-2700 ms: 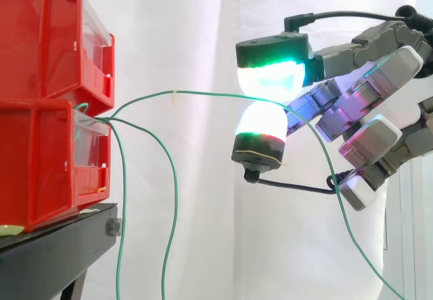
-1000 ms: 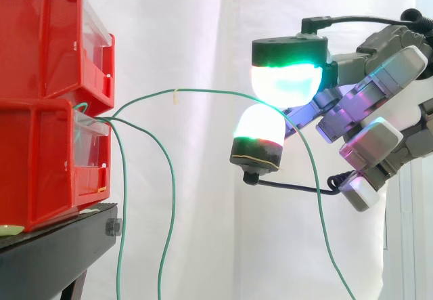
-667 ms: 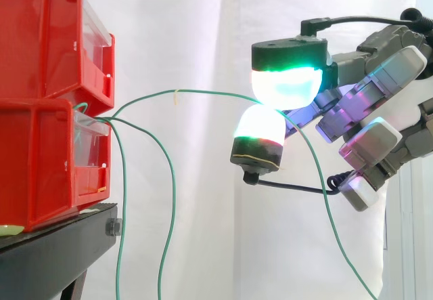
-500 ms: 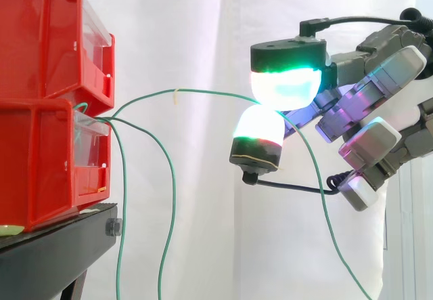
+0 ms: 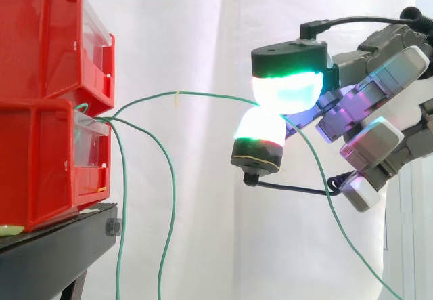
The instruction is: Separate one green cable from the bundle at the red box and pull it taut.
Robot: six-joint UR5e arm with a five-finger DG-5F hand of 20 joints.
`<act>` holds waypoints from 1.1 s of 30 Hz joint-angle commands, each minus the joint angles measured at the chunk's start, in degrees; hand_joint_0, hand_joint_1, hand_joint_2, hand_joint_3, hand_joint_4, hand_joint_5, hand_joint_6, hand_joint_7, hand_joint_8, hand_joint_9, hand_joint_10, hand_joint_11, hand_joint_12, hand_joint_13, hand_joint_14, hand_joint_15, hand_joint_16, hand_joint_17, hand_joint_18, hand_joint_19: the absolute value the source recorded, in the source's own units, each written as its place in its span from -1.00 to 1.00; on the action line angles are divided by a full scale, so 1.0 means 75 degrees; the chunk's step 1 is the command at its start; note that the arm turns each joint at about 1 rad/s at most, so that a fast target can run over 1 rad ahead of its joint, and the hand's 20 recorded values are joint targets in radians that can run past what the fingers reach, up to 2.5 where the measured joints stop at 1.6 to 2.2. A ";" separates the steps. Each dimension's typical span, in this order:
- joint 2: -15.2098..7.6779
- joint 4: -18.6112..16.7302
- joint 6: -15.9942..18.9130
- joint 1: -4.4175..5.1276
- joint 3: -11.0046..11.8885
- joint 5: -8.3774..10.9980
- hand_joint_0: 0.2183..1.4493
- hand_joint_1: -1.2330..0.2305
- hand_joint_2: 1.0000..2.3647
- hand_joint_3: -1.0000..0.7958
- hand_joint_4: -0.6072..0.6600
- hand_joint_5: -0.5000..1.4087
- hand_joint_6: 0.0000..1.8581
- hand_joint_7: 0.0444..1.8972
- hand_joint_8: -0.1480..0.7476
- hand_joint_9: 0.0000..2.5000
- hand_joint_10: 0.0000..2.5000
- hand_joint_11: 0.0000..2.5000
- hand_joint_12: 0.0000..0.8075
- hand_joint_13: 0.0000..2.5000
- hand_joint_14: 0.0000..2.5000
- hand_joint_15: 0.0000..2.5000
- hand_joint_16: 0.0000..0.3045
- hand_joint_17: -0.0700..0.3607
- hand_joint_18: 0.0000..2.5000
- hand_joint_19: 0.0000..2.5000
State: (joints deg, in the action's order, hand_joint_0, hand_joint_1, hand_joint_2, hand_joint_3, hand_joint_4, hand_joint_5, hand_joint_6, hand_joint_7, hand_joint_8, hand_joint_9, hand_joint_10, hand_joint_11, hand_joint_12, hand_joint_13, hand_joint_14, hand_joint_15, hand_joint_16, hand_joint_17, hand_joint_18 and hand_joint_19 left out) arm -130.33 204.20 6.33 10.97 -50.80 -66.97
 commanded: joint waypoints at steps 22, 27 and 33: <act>0.0010 0.0008 0.0023 0.0037 0.0000 -0.0106 -0.16 -0.47 -0.97 -0.09 0.01 -0.33 -0.46 0.52 -0.28 0.58 -0.98 -0.45 -0.17 0.20 -0.98 -0.45 -0.80 -0.36 -0.13 -0.50; 0.0010 0.0148 0.0023 0.0037 0.0000 -0.0410 -0.16 -0.47 -0.97 -0.09 0.01 -0.33 -0.46 0.52 -0.30 0.58 -0.98 -0.45 -0.17 0.20 -0.98 -0.45 -0.80 -0.36 -0.14 -0.51; 0.0092 0.0453 0.0011 0.0037 0.0000 -0.0539 -0.16 -0.47 -0.97 -0.09 0.01 -0.33 -0.46 0.52 -0.29 0.58 -0.98 -0.46 -0.17 0.20 -0.98 -0.46 -0.80 -0.36 -0.14 -0.50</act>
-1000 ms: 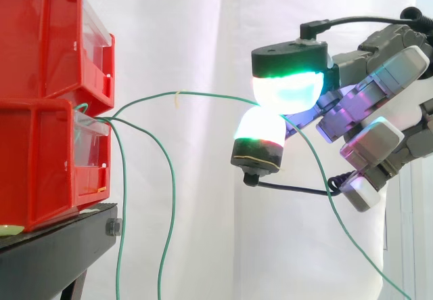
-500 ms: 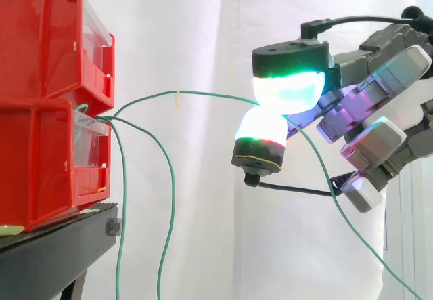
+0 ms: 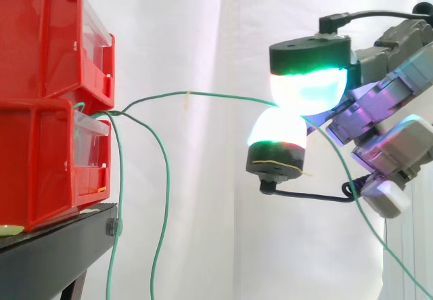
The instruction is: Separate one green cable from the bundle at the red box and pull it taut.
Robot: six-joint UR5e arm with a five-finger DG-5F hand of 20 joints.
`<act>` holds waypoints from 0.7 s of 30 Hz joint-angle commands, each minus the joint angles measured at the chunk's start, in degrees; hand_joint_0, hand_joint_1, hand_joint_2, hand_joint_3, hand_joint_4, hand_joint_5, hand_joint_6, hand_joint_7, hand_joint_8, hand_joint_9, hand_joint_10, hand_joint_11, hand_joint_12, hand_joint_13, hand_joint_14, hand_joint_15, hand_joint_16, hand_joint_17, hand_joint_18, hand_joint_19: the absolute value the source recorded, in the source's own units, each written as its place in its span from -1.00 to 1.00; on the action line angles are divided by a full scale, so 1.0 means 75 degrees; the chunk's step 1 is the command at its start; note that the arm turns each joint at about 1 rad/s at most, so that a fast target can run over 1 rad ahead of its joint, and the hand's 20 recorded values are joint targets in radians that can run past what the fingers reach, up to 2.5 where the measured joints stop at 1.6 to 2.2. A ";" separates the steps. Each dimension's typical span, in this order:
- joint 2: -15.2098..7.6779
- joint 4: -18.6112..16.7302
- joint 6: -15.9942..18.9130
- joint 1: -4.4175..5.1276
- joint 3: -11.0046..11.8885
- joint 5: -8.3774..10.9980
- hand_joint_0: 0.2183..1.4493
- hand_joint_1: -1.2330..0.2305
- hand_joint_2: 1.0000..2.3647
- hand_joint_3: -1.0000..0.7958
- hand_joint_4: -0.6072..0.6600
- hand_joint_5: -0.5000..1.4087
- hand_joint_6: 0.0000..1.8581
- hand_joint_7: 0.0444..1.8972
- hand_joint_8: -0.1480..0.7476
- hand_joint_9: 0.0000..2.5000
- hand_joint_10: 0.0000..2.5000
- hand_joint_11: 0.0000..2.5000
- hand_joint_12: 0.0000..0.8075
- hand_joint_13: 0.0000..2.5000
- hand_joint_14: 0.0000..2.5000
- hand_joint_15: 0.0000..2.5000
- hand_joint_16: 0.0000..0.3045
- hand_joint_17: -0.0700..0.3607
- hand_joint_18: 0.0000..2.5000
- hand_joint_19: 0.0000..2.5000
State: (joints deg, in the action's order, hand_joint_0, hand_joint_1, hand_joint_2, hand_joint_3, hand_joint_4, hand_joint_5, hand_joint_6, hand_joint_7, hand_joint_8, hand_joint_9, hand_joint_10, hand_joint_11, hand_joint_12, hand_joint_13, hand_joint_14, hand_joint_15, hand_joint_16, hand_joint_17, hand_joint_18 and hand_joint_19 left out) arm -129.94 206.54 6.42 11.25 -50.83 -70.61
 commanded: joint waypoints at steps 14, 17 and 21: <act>0.0895 -0.0104 -0.0024 0.0011 -0.1426 -0.0031 -0.16 -0.47 -0.97 -0.08 0.00 -0.33 -0.46 0.52 -0.28 0.58 -0.98 -0.46 -0.17 0.20 -0.98 -0.46 -0.80 -0.35 -0.13 -0.51; 0.1270 -0.0456 -0.0036 0.0011 -0.1930 -0.0020 -0.16 -0.47 -0.97 -0.09 0.00 -0.33 -0.46 0.51 -0.30 0.58 -0.98 -0.46 -0.17 0.20 -0.98 -0.45 -0.80 -0.36 -0.14 -0.50; 0.1669 -0.0526 -0.0036 0.0011 -0.2364 0.0004 -0.16 -0.47 -0.97 -0.09 -0.01 -0.33 -0.46 0.52 -0.28 0.58 -0.98 -0.46 -0.16 0.20 -0.98 -0.45 -0.80 -0.36 -0.14 -0.50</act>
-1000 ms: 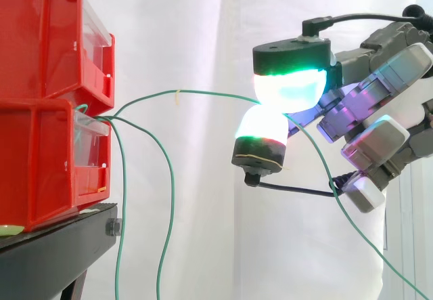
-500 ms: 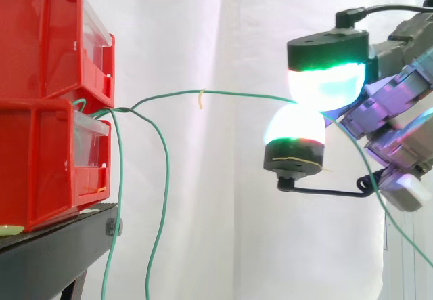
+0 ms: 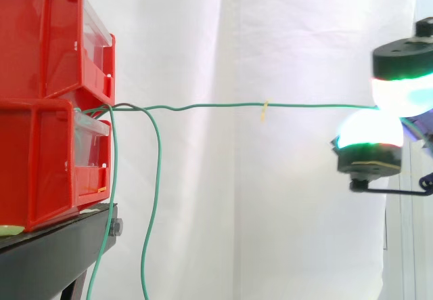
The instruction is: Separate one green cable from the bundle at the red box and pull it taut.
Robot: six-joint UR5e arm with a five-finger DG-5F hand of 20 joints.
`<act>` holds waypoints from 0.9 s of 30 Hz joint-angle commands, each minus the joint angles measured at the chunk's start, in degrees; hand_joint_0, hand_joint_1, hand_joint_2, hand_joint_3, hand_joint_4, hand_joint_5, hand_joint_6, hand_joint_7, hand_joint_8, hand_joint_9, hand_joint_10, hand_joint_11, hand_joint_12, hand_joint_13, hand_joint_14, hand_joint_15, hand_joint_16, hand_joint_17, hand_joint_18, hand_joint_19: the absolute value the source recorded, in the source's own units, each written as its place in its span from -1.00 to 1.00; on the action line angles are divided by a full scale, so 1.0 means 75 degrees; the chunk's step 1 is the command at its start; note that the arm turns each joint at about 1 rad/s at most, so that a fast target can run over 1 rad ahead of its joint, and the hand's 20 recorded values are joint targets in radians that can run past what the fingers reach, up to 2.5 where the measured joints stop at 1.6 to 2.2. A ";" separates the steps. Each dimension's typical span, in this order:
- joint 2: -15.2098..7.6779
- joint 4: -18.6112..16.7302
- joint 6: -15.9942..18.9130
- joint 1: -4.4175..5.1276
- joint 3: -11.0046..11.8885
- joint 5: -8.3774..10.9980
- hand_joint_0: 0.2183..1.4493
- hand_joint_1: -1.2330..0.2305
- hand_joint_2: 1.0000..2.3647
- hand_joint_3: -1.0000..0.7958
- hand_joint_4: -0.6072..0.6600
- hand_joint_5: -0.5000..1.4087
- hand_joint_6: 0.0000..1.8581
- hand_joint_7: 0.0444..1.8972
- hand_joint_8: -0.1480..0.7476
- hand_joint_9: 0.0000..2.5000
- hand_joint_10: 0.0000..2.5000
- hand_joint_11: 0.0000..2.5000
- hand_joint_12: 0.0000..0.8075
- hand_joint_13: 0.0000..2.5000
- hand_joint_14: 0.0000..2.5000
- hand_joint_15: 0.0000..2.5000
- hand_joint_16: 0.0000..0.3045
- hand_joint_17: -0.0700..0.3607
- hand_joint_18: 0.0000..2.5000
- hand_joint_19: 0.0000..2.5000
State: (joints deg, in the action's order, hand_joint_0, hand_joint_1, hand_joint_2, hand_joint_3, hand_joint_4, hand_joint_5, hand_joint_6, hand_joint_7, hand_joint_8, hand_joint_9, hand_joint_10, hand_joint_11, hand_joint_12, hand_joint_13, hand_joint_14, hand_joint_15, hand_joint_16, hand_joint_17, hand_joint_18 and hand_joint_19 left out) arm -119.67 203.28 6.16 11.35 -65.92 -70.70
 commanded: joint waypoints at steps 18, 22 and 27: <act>0.0616 0.0541 -0.0001 -0.0002 -0.0398 -0.0019 -0.16 -0.48 -0.98 -0.09 -0.01 -0.33 -0.46 0.52 -0.29 0.58 -0.98 -0.45 -0.17 0.20 -0.98 -0.45 -0.80 -0.35 -0.14 -0.50; 0.0651 0.0705 0.0010 -0.0002 -0.0398 -0.0019 -0.16 -0.47 -0.97 -0.10 -0.01 -0.33 -0.46 0.52 -0.27 0.58 -0.98 -0.46 -0.17 0.20 -0.98 -0.46 -0.80 -0.36 -0.14 -0.50; 0.0662 0.0822 0.0022 -0.0002 -0.0398 -0.0030 -0.16 -0.47 -0.97 -0.10 -0.01 -0.33 -0.46 0.52 -0.29 0.58 -0.98 -0.46 -0.16 0.20 -0.98 -0.45 -0.80 -0.36 -0.13 -0.51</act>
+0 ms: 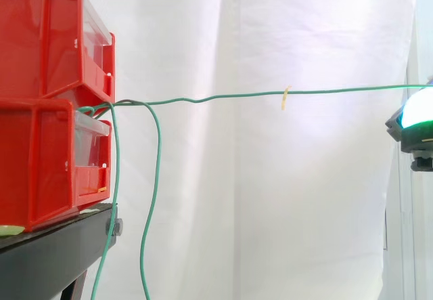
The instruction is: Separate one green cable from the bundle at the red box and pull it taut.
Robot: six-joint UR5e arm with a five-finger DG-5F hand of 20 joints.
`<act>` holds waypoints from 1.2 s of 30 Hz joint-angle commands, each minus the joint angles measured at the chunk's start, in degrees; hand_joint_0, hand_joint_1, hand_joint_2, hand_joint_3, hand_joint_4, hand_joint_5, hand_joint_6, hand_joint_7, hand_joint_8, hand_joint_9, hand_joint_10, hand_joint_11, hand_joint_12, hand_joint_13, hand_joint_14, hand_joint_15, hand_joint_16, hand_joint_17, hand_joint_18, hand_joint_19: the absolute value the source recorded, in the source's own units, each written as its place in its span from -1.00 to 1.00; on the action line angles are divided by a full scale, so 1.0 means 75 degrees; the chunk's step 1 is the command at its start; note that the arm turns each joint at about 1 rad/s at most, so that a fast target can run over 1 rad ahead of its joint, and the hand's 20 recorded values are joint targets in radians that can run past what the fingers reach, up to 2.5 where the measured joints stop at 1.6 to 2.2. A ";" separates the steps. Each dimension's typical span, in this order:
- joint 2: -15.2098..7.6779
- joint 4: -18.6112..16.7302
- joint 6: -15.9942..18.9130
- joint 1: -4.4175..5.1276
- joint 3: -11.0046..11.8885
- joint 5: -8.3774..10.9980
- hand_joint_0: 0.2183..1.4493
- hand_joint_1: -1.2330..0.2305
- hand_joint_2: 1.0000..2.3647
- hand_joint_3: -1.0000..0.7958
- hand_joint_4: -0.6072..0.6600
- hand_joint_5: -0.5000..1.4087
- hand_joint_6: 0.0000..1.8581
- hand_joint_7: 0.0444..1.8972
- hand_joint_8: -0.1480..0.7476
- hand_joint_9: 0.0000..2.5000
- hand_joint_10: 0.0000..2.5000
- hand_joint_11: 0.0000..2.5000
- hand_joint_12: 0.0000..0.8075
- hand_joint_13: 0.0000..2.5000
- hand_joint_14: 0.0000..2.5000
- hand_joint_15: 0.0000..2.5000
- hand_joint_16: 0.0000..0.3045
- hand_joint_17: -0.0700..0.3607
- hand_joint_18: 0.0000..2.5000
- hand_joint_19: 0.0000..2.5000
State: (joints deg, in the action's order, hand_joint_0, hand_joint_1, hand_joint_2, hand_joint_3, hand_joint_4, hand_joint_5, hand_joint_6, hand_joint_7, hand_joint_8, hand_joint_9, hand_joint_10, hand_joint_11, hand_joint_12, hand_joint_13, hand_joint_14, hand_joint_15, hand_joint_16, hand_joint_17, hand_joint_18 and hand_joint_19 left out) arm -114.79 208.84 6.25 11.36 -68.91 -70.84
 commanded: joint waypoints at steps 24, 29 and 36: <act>0.0013 -0.0646 0.0198 0.0043 -0.0481 -0.0234 -0.17 -0.47 -0.98 -0.11 -0.01 -0.33 -0.46 0.52 -0.28 0.58 -0.98 -0.46 -0.16 0.20 -0.98 -0.45 -0.80 -0.36 -0.14 -0.50; 0.0013 -0.0681 0.0163 0.0067 -0.0469 -0.0234 -0.17 -0.47 -0.97 -0.11 -0.01 -0.33 -0.46 0.52 -0.27 0.58 -0.98 -0.46 -0.17 0.20 -0.98 -0.45 -0.80 -0.36 -0.14 -0.50; 0.0013 -0.0834 0.0116 0.0079 -0.0481 -0.0211 -0.17 -0.47 -0.97 -0.11 -0.02 -0.33 -0.46 0.51 -0.27 0.58 -0.98 -0.46 -0.16 0.20 -0.98 -0.45 -0.80 -0.36 -0.14 -0.50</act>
State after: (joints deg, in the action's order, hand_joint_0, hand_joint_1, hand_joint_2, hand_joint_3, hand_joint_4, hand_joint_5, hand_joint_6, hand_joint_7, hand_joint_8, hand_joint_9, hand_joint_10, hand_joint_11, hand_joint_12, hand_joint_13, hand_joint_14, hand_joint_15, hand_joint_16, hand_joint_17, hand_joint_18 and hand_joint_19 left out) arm -114.69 203.00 7.23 11.87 -72.46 -72.45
